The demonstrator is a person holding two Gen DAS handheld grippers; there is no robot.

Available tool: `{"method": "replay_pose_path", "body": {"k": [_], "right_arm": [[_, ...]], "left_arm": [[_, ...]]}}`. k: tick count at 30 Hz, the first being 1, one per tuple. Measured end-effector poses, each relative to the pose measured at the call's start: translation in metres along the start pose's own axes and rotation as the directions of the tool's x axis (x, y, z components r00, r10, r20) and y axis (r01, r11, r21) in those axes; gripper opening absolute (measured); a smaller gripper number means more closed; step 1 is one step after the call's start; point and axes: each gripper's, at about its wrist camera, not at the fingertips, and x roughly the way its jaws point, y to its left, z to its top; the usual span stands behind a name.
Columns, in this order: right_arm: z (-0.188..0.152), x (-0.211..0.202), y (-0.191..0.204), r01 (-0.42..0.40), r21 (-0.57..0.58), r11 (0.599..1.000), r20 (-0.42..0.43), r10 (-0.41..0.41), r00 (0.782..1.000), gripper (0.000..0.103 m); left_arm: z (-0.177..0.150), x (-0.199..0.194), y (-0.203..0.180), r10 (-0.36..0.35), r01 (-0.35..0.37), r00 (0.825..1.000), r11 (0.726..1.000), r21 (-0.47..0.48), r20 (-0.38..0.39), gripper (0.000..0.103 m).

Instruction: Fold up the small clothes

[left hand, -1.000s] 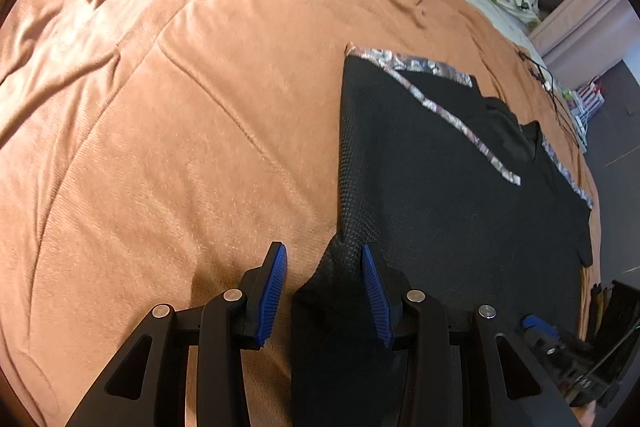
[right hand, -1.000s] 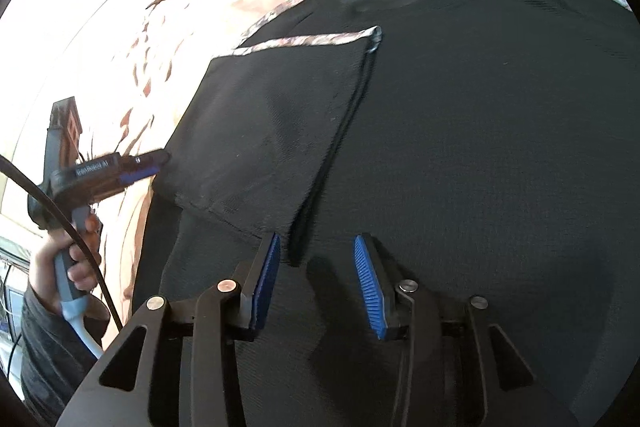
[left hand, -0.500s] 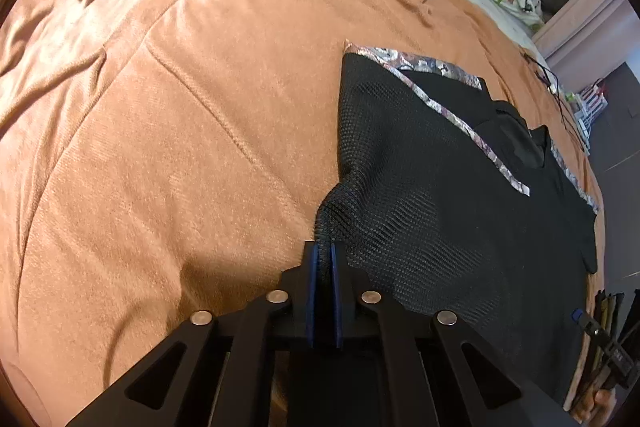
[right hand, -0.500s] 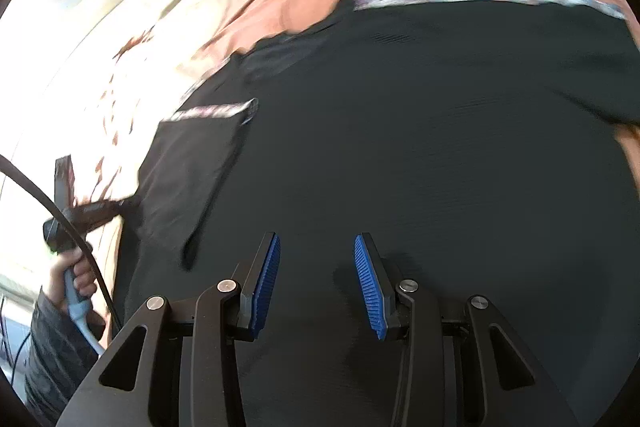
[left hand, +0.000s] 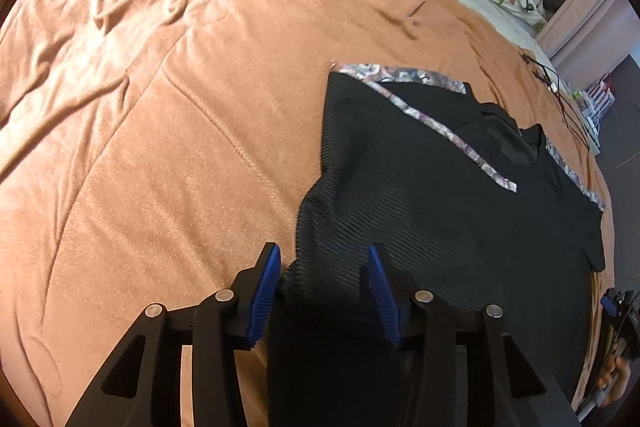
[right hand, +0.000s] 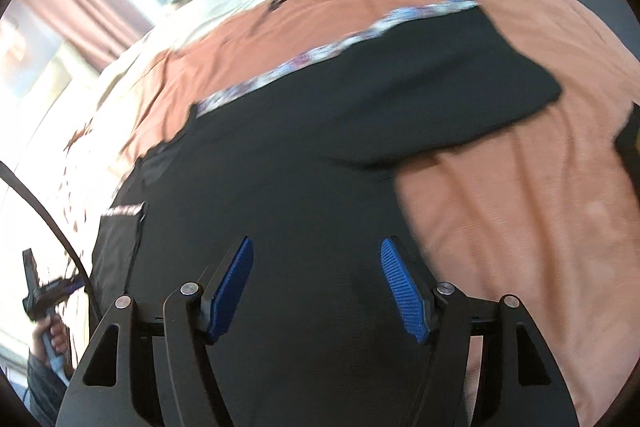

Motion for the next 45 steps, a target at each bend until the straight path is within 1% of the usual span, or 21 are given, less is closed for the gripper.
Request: {"method": "replay_pose_path", "body": {"k": [3,4,6,8,11,13,14,18,20,27,29,33,35,36,38,41,45], "right_arm": [[0.004,-0.005,-0.019,0.018,0.039,0.999,0.023,-0.019,1.0,0.065],[0.006,-0.008,-0.028,0.031,0.055,0.998,0.035,-0.033,0.999,0.065],[0.007,-0.01,-0.037,0.044,0.083,0.996,0.05,-0.048,0.998,0.062],[0.01,-0.009,-0.046,0.032,0.112,0.993,0.063,-0.039,0.997,0.054],[0.015,-0.006,-0.06,0.041,0.134,0.99,0.074,-0.051,0.996,0.051],[0.018,-0.004,-0.066,0.032,0.149,0.988,0.077,-0.044,0.996,0.05],[0.019,-0.002,-0.068,0.033,0.155,0.987,0.078,-0.045,0.996,0.048],[0.027,0.005,-0.081,0.032,0.181,0.983,0.086,-0.048,0.995,0.047],[0.033,0.013,-0.088,0.031,0.196,0.98,0.089,-0.049,0.995,0.043],[0.047,0.031,-0.122,0.028,0.257,0.966,0.104,-0.057,0.993,0.043],[0.05,0.033,-0.129,0.017,0.275,0.961,0.112,-0.05,0.993,0.037],[0.058,0.039,-0.138,0.014,0.288,0.957,0.127,-0.053,0.991,0.032],[0.063,0.042,-0.141,0.025,0.294,0.955,0.134,-0.067,0.989,0.023],[0.065,0.043,-0.142,0.031,0.295,0.955,0.137,-0.074,0.988,0.02],[0.072,0.043,-0.144,0.041,0.293,0.955,0.149,-0.088,0.985,0.008],[0.082,0.037,-0.138,0.048,0.261,0.964,0.175,-0.096,0.98,0.002],[0.088,0.027,-0.111,0.041,0.175,0.984,0.217,-0.079,0.973,0.001]], "left_arm": [[-0.001,-0.006,-0.008,0.015,-0.015,1.0,1.0,0.009,0.014,0.05],[-0.002,-0.008,-0.01,0.021,-0.021,1.0,1.0,0.012,0.02,0.055],[-0.003,-0.012,-0.014,0.036,-0.037,0.999,0.999,0.018,0.034,0.063],[-0.005,-0.015,-0.018,0.037,-0.038,0.999,0.999,0.016,0.04,0.064],[-0.008,-0.018,-0.024,0.038,-0.039,0.998,0.999,0.008,0.045,0.064],[-0.01,-0.021,-0.027,0.04,-0.041,0.998,0.999,0.005,0.051,0.064],[-0.011,-0.022,-0.029,0.04,-0.04,0.998,0.999,0.003,0.052,0.064],[-0.016,-0.024,-0.038,0.033,-0.033,0.998,0.999,-0.001,0.058,0.064],[-0.017,-0.025,-0.043,0.032,-0.032,0.997,1.0,-0.001,0.065,0.064],[-0.018,-0.024,-0.058,0.015,-0.015,0.996,1.0,-0.003,0.086,0.064],[-0.017,-0.022,-0.063,0.01,-0.01,0.996,1.0,-0.001,0.09,0.064],[-0.017,-0.018,-0.071,0.008,-0.008,0.996,1.0,0.006,0.092,0.064],[-0.018,-0.017,-0.074,0.006,-0.007,0.996,1.0,0.007,0.091,0.064],[-0.018,-0.016,-0.075,0.008,-0.009,0.996,1.0,0.01,0.09,0.064],[-0.018,-0.016,-0.076,0.01,-0.011,0.996,1.0,0.012,0.088,0.064],[-0.019,-0.016,-0.076,0.009,-0.01,0.996,1.0,0.012,0.09,0.064],[-0.02,-0.021,-0.071,0.002,-0.003,0.995,1.0,0.003,0.099,0.064]]}}
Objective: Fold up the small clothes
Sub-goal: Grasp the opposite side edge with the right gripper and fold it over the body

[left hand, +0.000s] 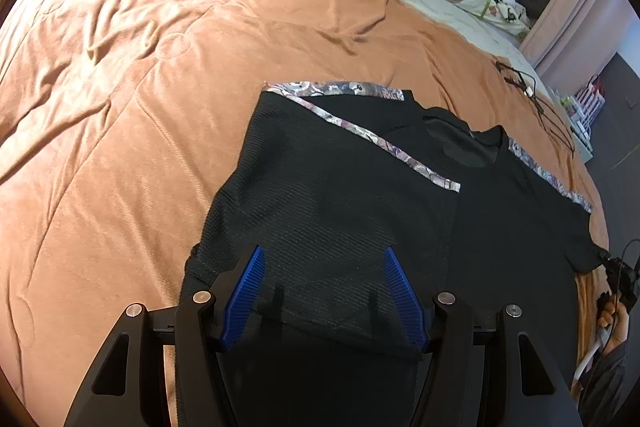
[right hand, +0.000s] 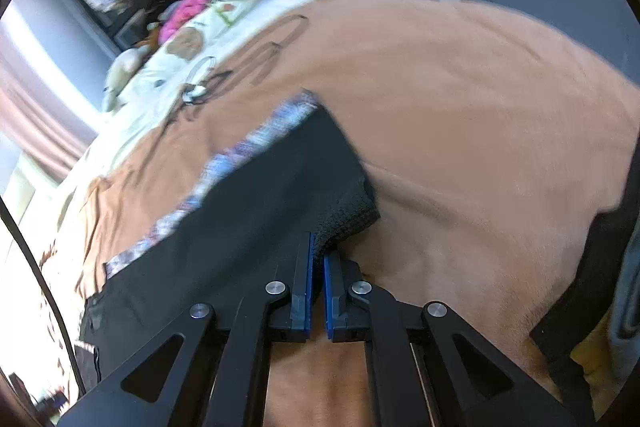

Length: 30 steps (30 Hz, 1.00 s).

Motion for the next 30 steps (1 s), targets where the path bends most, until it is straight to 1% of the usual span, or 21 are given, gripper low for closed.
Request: {"method": "replay_pose_path", "body": {"k": [4,7,9,13,16,19,21,22,26,30], "right_arm": [[0.0,-0.012,0.036,-0.037,-0.095,0.995,0.021,0.039,0.999,0.001],[-0.004,-0.02,0.064,-0.088,-0.145,0.985,0.022,0.092,0.996,0.001],[-0.006,-0.024,0.074,-0.108,-0.174,0.979,0.018,0.113,0.993,0.001],[-0.012,-0.026,0.108,-0.165,-0.24,0.957,-0.004,0.169,0.986,0.001],[-0.014,-0.026,0.122,-0.206,-0.277,0.939,-0.02,0.209,0.978,0.001],[-0.019,-0.025,0.14,-0.259,-0.321,0.911,-0.046,0.258,0.965,0.001],[-0.025,-0.025,0.153,-0.293,-0.362,0.885,-0.074,0.286,0.955,0.001],[-0.025,-0.029,0.146,-0.302,-0.374,0.877,-0.084,0.292,0.953,0.001],[-0.04,-0.027,0.154,-0.339,-0.436,0.834,-0.149,0.305,0.941,0.001],[-0.052,-0.018,0.161,-0.358,-0.482,0.8,-0.218,0.286,0.933,0.001]], "left_arm": [[-0.002,-0.004,0.006,-0.007,0.007,1.0,1.0,-0.015,0.002,0.064],[-0.004,-0.009,0.009,-0.013,0.013,1.0,1.0,-0.019,0.007,0.064],[-0.005,-0.013,0.012,-0.017,0.018,1.0,1.0,-0.021,0.01,0.064],[-0.008,-0.02,0.018,-0.024,0.024,1.0,0.999,-0.028,0.015,0.064],[-0.01,-0.024,0.023,-0.029,0.03,0.999,0.999,-0.037,0.018,0.064],[-0.01,-0.027,0.028,-0.034,0.035,0.999,0.998,-0.044,0.021,0.064],[-0.011,-0.029,0.032,-0.037,0.038,0.999,0.998,-0.049,0.022,0.064],[-0.011,-0.03,0.033,-0.038,0.039,0.999,0.998,-0.052,0.023,0.064],[-0.012,-0.033,0.039,-0.044,0.046,0.999,0.997,-0.062,0.026,0.064],[-0.015,-0.035,0.043,-0.051,0.053,0.998,0.996,-0.07,0.027,0.064]]}}
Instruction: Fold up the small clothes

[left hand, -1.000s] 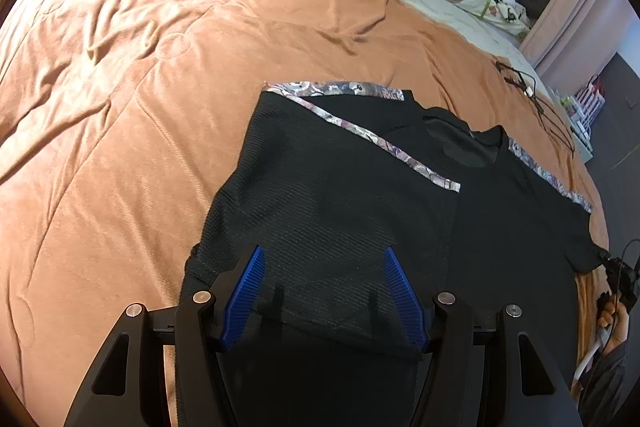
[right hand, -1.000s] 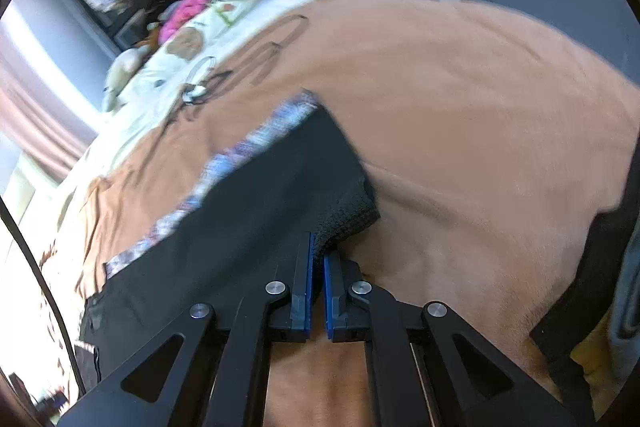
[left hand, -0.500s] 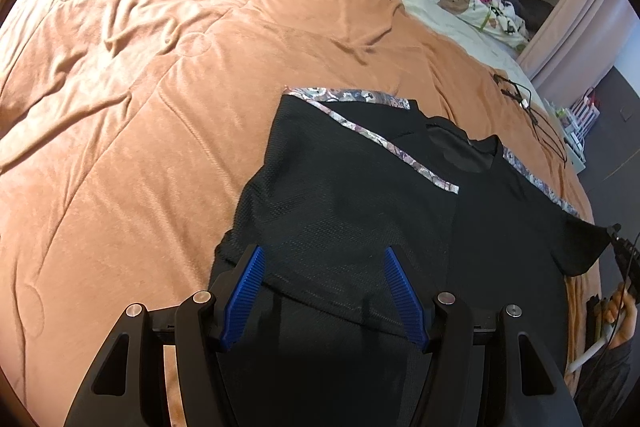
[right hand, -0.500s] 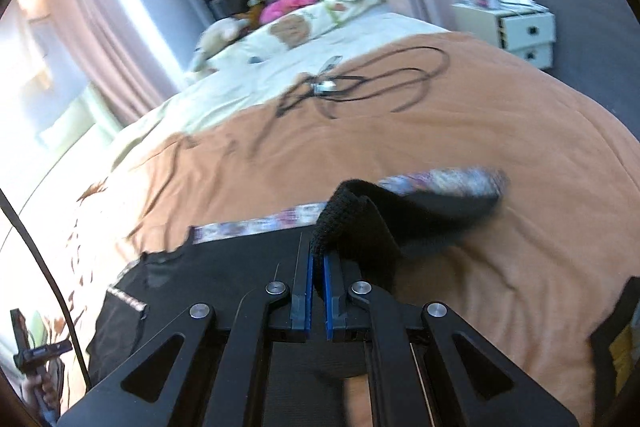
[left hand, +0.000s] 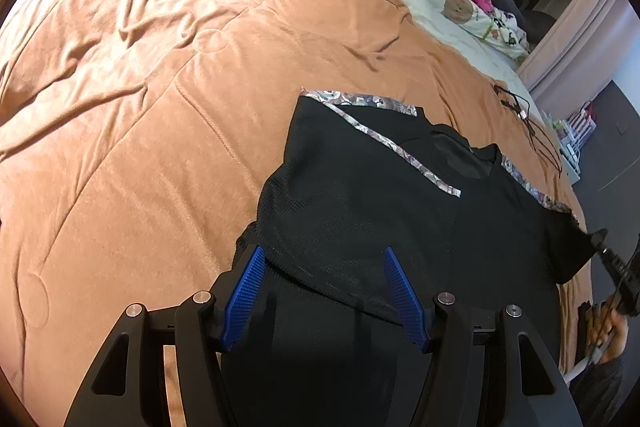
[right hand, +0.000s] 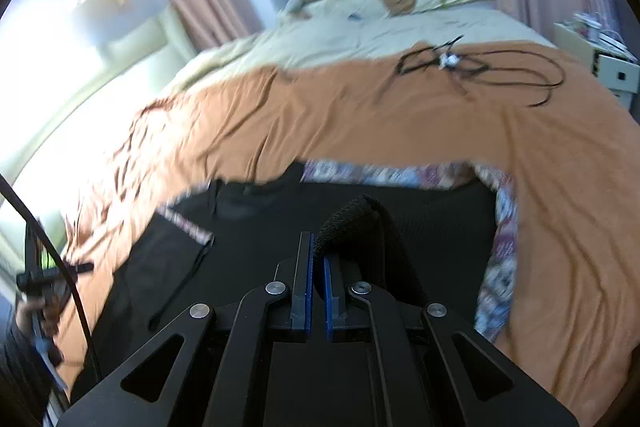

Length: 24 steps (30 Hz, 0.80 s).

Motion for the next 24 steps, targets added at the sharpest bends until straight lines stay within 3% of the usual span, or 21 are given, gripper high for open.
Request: {"method": "replay_pose_path", "body": {"k": [3,6,7,8,10,14,16,20,24], "right_arm": [[-0.008,0.006,0.007,-0.016,-0.039,0.999,-0.059,0.014,0.998,0.001],[-0.016,0.015,0.01,-0.038,-0.041,0.998,-0.171,0.03,0.985,0.006],[-0.018,0.018,0.008,-0.041,-0.033,0.999,-0.206,0.033,0.978,0.016],[-0.021,0.019,0.004,-0.035,-0.031,0.999,-0.223,0.027,0.974,0.034],[-0.021,0.014,-0.008,-0.025,-0.016,1.0,-0.217,0.021,0.976,0.062],[-0.019,-0.009,-0.039,-0.01,0.05,0.999,-0.174,0.019,0.985,0.064],[-0.019,-0.019,-0.053,0.048,0.063,0.997,-0.164,-0.037,0.986,0.064],[-0.02,-0.022,-0.076,0.127,0.077,0.989,-0.18,-0.112,0.977,0.064],[-0.023,-0.01,-0.082,0.21,0.017,0.978,-0.209,-0.202,0.957,0.064]], "left_arm": [[-0.002,-0.001,0.002,-0.006,0.006,1.0,1.0,-0.003,-0.001,0.064],[-0.004,-0.001,0.005,-0.012,0.012,1.0,1.0,-0.009,-0.004,0.064],[-0.005,-0.001,0.005,-0.014,0.014,1.0,1.0,-0.01,-0.005,0.064],[-0.005,-0.002,0.006,-0.015,0.015,1.0,1.0,-0.01,-0.006,0.064],[-0.007,-0.002,0.006,-0.018,0.018,1.0,1.0,-0.009,-0.007,0.064],[-0.008,-0.002,0.009,-0.022,0.022,1.0,1.0,-0.011,-0.008,0.064],[-0.009,-0.003,0.01,-0.026,0.026,1.0,1.0,-0.016,-0.007,0.064],[-0.013,-0.005,0.013,-0.033,0.032,0.999,0.999,-0.022,-0.005,0.064],[-0.019,-0.008,0.015,-0.035,0.035,0.999,0.999,-0.034,-0.003,0.064]]}}
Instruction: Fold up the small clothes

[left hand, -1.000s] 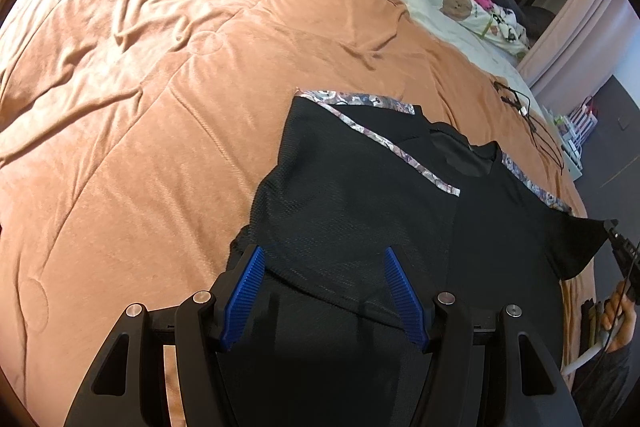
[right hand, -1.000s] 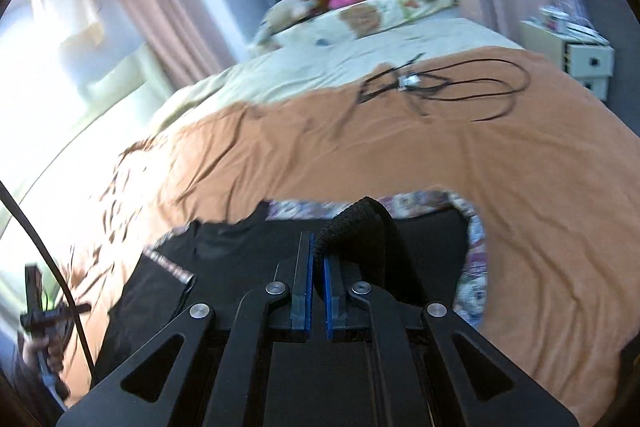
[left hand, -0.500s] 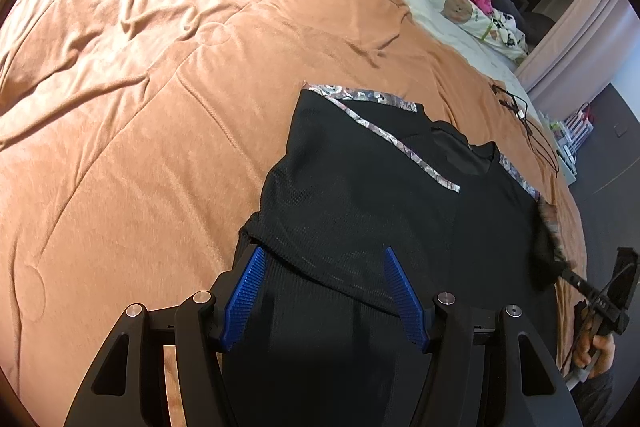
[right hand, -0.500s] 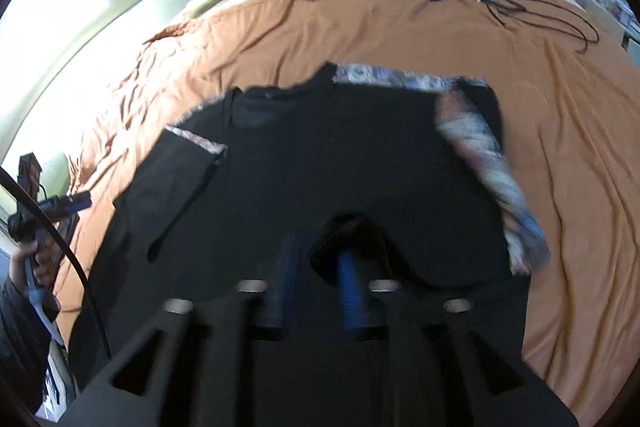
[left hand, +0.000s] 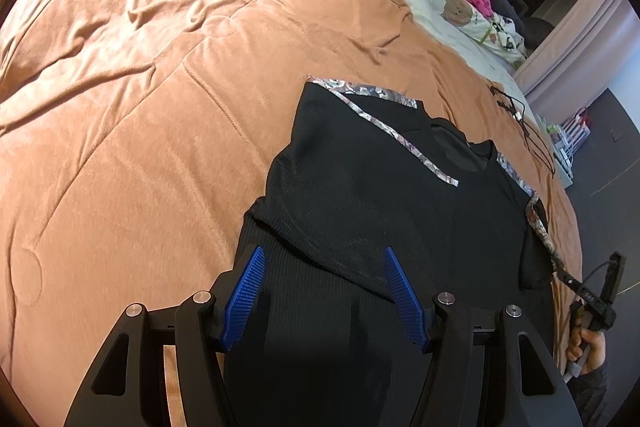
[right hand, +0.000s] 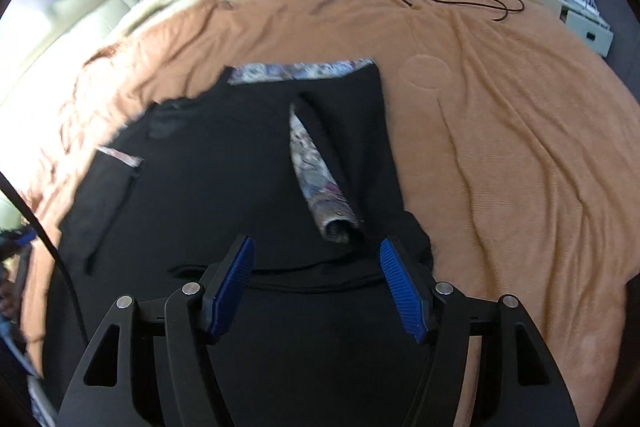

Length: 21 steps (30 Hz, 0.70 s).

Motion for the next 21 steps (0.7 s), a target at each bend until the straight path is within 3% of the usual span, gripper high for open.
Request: {"method": "replay_pose_path", "body": {"k": [3,5,8,21], "right_arm": [[0.005,0.009,0.009,0.04,-0.031,0.999,-0.005,-0.04,0.999,0.049],[0.008,0.013,0.013,0.045,-0.048,0.998,-0.006,-0.046,0.999,0.028],[0.016,0.02,0.027,0.053,-0.083,0.995,-0.002,-0.054,0.999,0.006],[0.04,0.033,0.115,-0.011,-0.197,0.98,0.047,0.021,0.999,0.004]], "left_arm": [[-0.005,-0.004,0.001,-0.005,0.005,1.0,1.0,-0.01,0.003,0.064],[-0.01,-0.006,0.003,-0.007,0.007,1.0,1.0,-0.016,0.005,0.064],[-0.014,-0.007,0.007,-0.017,0.017,1.0,0.999,-0.029,0.011,0.064],[-0.02,-0.015,0.041,0.001,0.001,1.0,0.998,-0.068,0.018,0.064]]}}
